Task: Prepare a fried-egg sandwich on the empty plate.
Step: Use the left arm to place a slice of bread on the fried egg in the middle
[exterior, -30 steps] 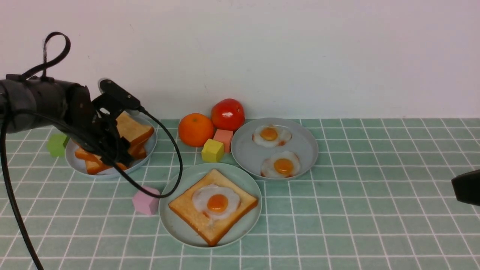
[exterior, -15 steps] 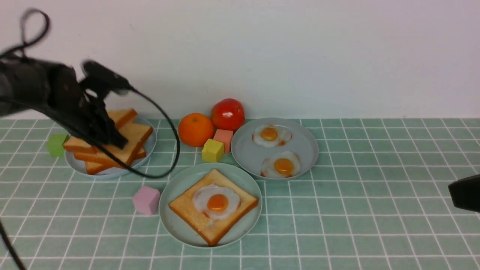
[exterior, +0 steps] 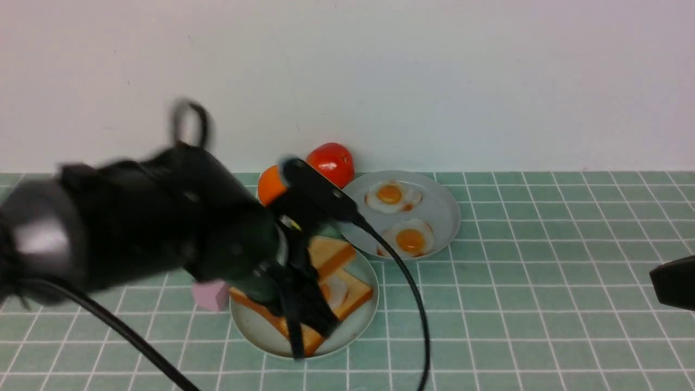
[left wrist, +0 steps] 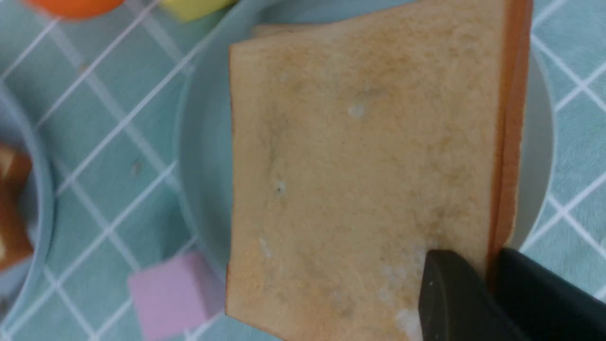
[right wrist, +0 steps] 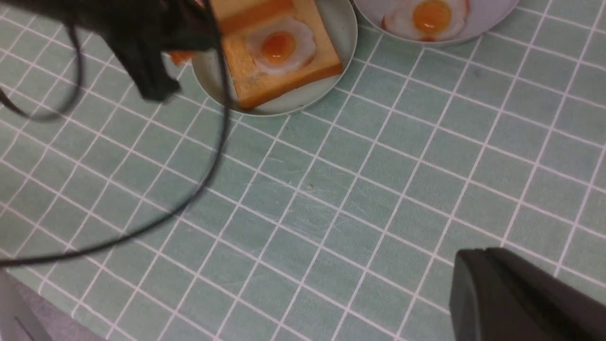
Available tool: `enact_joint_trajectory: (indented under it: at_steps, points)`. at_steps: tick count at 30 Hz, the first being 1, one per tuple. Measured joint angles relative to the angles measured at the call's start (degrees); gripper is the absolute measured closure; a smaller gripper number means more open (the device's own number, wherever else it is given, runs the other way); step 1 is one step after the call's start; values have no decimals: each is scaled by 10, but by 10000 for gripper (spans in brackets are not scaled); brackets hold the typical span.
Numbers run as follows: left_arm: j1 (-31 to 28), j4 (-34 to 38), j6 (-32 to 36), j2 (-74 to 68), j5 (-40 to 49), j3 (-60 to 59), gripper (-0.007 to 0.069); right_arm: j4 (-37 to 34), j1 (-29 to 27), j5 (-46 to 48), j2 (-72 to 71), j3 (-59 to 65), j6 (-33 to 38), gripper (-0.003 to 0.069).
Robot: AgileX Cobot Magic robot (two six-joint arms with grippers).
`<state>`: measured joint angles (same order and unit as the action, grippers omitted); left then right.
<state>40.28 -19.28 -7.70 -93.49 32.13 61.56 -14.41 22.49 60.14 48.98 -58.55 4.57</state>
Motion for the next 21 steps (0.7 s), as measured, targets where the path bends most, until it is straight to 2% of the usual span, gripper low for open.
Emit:
enact_joint_trajectory:
  at_steps: [2,3,5,7,17,21]
  points:
    - [18,-57,-52,-20,-14,0,538,-6,0,9,0,0,0,643]
    - [18,-57,-52,-20,-15,0,538,-6,0,9,0,0,0,643]
    - [24,-106,-103,-45,-27,1,538,-17,0,18,0,0,0,643]
    - [24,-126,-122,-56,-29,1,538,-20,0,26,0,0,0,641]
    - [24,-121,-132,-66,-46,5,536,-28,0,44,0,0,0,638]
    - [24,-110,-132,-66,-46,6,487,-30,0,45,0,0,0,637]
